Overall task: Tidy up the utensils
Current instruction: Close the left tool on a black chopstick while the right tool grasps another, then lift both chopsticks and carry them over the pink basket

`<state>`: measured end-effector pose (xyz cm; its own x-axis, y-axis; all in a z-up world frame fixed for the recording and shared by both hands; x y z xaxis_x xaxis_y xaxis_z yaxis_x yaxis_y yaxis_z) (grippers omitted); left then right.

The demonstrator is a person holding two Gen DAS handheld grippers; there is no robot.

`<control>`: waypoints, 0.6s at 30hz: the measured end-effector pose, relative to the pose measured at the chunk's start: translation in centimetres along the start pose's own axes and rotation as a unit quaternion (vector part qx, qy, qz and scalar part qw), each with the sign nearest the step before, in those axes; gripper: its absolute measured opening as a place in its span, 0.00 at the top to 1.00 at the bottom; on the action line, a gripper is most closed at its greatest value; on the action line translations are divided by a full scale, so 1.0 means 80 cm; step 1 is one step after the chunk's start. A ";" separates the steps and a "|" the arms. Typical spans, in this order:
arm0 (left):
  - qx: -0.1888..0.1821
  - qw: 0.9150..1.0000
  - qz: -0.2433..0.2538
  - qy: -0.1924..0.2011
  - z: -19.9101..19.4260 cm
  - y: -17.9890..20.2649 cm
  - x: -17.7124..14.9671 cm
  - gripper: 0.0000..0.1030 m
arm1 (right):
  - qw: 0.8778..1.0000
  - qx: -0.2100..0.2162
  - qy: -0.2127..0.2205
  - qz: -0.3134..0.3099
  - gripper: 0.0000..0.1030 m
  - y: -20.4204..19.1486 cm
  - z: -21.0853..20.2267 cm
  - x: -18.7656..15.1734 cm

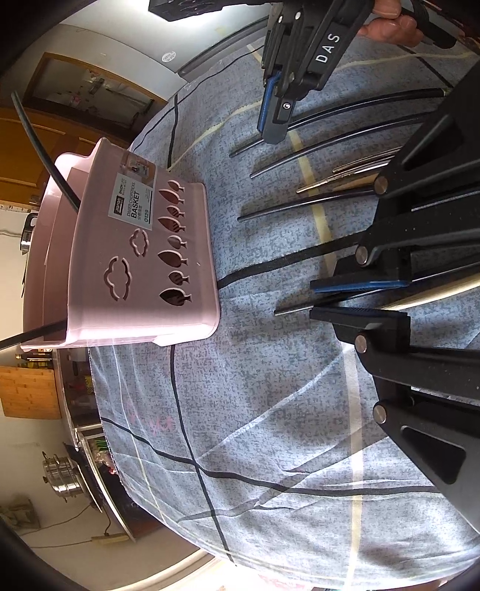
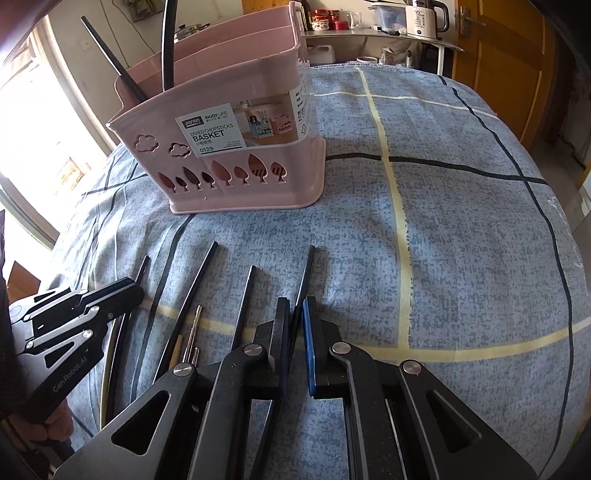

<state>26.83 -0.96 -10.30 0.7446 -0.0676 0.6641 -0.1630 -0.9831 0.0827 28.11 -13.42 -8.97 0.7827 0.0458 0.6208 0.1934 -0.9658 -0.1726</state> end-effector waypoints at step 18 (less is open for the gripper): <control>-0.059 0.992 -0.031 0.102 -0.117 0.000 0.093 0.96 | 0.993 0.042 0.111 0.019 0.95 -0.001 -0.108 0.059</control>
<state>26.30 0.16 1.59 0.6106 0.0409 0.7909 -0.2047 -0.9566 0.2075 26.70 -15.36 0.58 0.6421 -0.0572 0.7645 0.2221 -0.9406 -0.2569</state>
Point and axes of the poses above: each gripper's, at about its wrist camera, not at the fingertips, and z roughly the way its jaws point, y to its right, x to its top, the point moved 6 cm from there along z, roughly the way its jaws point, and after that the axes turned 10 degrees about y, right-handed, at the moved point
